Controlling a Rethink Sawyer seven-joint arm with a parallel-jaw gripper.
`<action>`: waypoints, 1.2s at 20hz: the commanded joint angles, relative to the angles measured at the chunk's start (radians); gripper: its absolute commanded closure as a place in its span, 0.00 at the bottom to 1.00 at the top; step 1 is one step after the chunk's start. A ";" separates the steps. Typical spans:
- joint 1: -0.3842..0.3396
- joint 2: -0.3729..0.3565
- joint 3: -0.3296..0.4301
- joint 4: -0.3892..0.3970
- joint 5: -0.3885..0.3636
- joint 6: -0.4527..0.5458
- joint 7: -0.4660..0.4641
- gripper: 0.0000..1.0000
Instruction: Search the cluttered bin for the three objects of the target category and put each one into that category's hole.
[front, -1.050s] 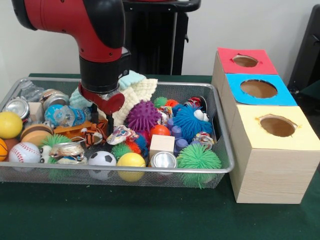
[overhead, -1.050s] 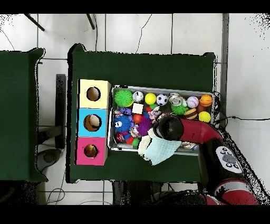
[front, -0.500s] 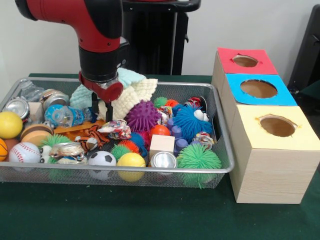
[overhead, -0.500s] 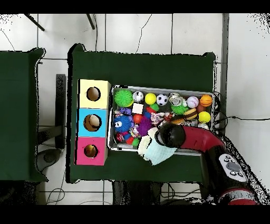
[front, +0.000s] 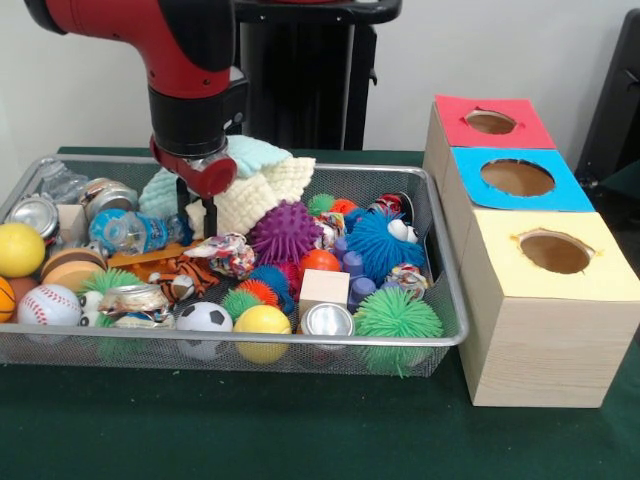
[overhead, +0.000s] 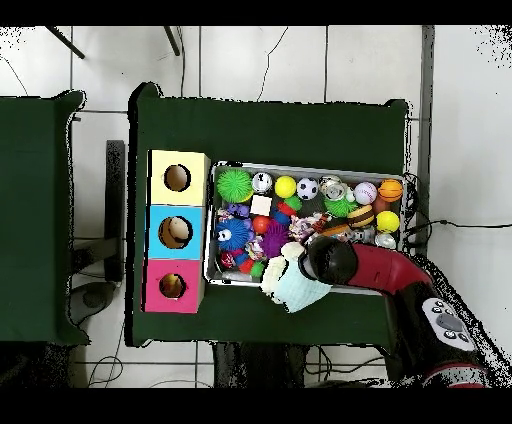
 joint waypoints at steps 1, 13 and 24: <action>-0.024 0.042 0.027 -0.011 -0.042 0.017 -0.054 0.00; 0.005 0.084 0.033 -0.107 -0.027 0.045 -0.050 0.00; 0.000 0.075 0.081 -0.211 -0.012 0.183 -0.130 0.00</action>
